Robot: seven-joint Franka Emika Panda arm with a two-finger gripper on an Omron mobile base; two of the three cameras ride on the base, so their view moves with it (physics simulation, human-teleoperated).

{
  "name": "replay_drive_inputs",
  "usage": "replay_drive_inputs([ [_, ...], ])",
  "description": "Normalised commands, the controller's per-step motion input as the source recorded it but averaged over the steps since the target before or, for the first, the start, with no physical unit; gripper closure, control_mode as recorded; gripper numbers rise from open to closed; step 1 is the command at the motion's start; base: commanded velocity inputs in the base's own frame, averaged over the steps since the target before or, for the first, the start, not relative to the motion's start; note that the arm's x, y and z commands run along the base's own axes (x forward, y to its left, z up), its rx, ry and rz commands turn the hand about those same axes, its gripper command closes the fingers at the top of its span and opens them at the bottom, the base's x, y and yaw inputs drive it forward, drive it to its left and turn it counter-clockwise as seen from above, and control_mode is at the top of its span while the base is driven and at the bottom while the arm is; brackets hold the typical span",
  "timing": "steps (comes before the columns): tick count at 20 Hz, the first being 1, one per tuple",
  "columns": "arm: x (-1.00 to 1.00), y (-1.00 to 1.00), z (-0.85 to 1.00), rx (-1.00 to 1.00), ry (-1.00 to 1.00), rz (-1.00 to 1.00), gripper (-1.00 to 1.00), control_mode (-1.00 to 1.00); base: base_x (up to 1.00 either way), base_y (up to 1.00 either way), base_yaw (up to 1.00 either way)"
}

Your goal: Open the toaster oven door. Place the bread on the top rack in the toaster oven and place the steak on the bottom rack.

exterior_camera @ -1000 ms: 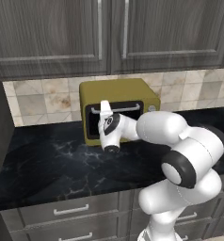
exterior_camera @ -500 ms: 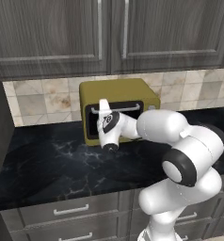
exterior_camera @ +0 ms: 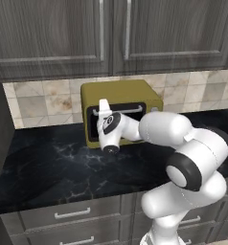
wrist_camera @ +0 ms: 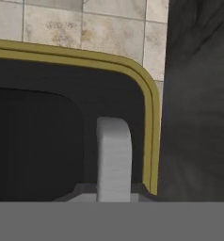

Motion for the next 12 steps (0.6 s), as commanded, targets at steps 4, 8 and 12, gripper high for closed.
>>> replay_drive_inputs([
  [4,-0.19,0.32,0.0,0.0,-0.06,0.0,1.0,-1.0,0.0,0.0,0.0],
  [8,-0.23,0.27,0.0,0.0,-0.01,0.0,1.0,-1.0,0.0,0.0,0.0],
  [12,-0.39,0.25,0.0,0.01,0.0,-0.02,1.0,-1.0,0.0,0.0,0.0],
])
